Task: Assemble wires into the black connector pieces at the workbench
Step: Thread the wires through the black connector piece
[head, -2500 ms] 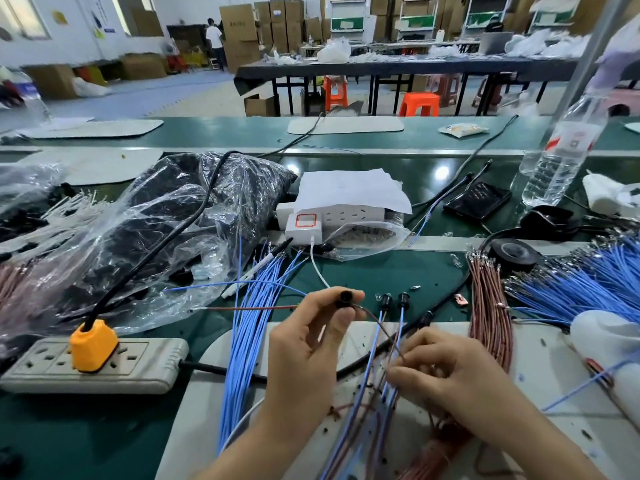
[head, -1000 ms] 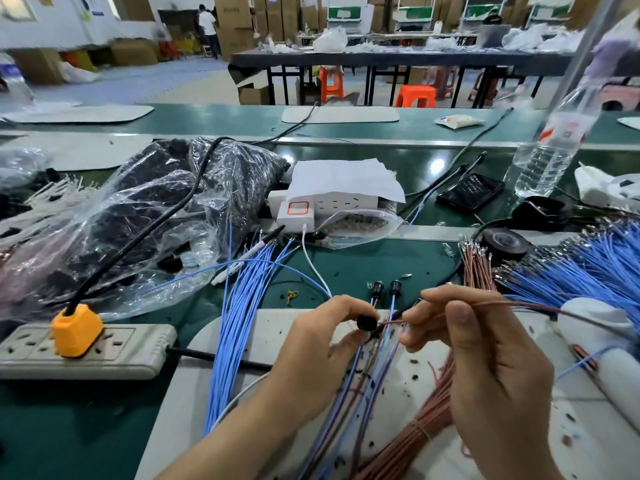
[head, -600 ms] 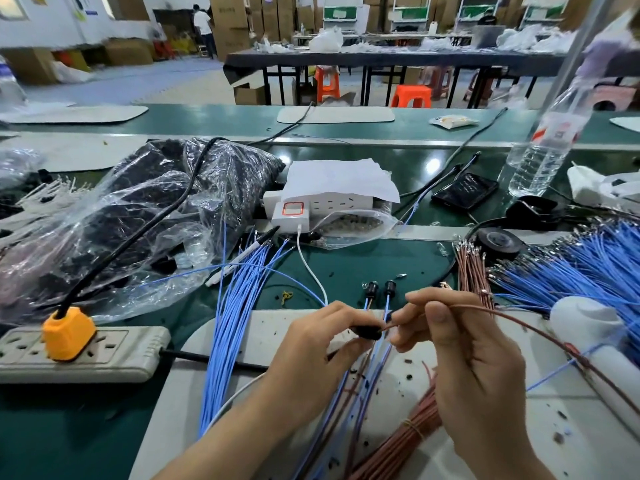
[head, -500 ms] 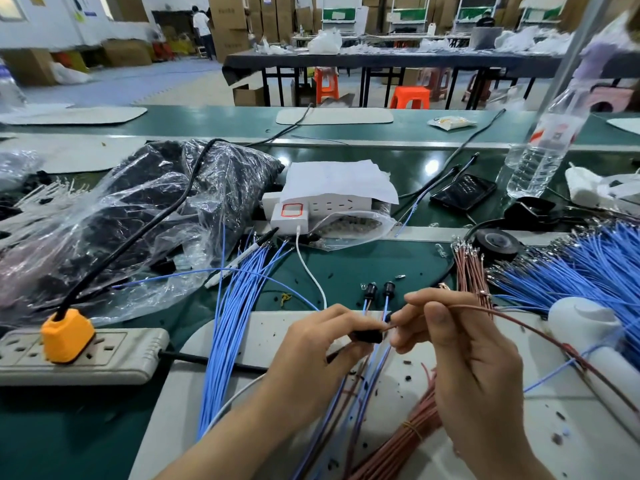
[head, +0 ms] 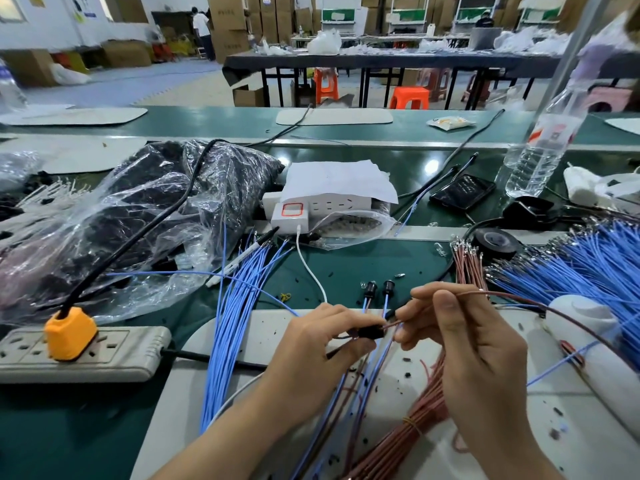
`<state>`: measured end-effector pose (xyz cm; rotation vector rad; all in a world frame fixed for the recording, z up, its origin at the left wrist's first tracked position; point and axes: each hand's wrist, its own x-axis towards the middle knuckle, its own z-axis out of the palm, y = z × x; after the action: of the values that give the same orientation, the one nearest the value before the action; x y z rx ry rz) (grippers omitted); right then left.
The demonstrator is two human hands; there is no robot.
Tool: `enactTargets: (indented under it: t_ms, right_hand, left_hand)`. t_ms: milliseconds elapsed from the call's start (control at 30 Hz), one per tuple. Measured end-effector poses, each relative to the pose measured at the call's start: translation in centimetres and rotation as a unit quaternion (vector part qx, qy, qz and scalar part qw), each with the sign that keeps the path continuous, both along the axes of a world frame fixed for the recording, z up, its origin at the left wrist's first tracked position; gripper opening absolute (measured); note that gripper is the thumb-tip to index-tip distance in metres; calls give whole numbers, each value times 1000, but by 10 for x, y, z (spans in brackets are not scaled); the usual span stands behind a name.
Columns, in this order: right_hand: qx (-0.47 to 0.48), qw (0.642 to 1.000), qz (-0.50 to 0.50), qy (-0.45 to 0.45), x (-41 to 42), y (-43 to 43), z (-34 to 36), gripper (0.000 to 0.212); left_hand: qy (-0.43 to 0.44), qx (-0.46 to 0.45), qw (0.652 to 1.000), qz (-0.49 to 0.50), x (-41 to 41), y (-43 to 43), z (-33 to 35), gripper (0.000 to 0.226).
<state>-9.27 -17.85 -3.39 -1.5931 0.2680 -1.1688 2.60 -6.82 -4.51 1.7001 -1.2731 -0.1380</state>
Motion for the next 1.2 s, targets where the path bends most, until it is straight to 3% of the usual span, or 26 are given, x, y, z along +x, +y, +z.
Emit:
enactTargets:
  t_ms: [733, 1000, 1200]
  right_hand:
    - [-40, 999, -10, -17, -2, 5, 6, 26]
    - [-125, 988, 14, 86, 2, 5, 1, 21]
    - [-6, 987, 100, 127, 2, 5, 2, 23]
  left_hand:
    - [29, -25, 999, -3, 0, -1, 0, 29]
    - [8, -37, 999, -18, -2, -1, -1, 25]
    - [114, -55, 991, -53, -4, 0, 4, 22]
